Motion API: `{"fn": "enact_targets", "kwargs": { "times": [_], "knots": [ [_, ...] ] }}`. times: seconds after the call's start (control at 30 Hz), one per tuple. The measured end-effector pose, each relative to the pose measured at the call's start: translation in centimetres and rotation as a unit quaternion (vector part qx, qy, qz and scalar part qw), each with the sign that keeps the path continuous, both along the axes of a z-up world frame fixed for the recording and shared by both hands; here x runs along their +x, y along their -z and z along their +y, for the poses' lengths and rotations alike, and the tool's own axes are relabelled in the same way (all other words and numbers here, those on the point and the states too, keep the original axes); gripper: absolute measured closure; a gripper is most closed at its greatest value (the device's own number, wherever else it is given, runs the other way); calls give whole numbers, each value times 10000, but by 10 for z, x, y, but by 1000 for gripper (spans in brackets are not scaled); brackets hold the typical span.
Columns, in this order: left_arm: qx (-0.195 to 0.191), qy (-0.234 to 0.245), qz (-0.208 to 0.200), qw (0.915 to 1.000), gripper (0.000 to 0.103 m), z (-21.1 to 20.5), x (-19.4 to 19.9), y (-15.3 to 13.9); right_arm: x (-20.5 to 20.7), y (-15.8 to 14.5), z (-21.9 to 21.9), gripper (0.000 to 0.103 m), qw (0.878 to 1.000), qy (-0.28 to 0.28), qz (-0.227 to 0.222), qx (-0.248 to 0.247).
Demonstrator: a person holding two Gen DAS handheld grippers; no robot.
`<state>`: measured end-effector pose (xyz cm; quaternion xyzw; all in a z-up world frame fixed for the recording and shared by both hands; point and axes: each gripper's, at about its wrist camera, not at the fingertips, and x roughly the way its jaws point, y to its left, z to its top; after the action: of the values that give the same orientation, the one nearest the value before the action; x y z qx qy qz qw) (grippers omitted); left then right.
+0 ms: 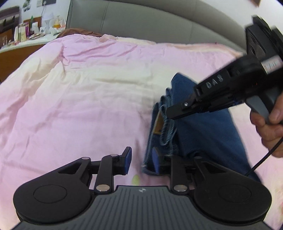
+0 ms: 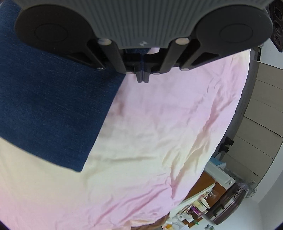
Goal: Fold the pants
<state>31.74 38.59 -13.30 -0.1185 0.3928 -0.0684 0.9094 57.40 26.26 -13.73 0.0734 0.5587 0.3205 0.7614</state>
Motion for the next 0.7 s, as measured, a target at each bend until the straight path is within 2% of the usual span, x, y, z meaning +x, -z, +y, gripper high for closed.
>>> {"fn": "enact_targets", "kwargs": {
  "times": [0.13,0.23,0.33,0.4,0.43,0.47,0.53,0.63,0.7],
  "knots": [
    [-492,7,-168,9986,40,-12,0,-15,-8,-31,-30,102,9979,-154,-619,-95],
    [-697,91,-105,9975,21,-26,5,-16,-17,-45,-69,92,9954,-130,-913,-260],
    [-753,-126,121,9970,21,-40,15,-4,-32,-45,-119,81,9921,-18,-1142,-516],
    [-792,-325,295,9959,22,-46,22,7,-46,-36,-153,81,9901,37,-1213,-706],
    [-789,-407,379,9953,27,-49,26,12,-52,-30,-167,81,9899,63,-1194,-763],
    [-823,-422,466,9946,46,-51,29,15,-61,-23,-184,81,9899,85,-1154,-821],
    [-914,-434,499,9936,71,-56,31,13,-76,-9,-209,80,9900,79,-1099,-882],
    [-477,-322,256,9980,82,-72,25,-12,-94,8,-236,79,9905,62,-1052,-881],
    [-136,-72,38,9999,83,-85,18,-38,-104,16,-248,79,9914,-34,-1024,-815]
  ]
}}
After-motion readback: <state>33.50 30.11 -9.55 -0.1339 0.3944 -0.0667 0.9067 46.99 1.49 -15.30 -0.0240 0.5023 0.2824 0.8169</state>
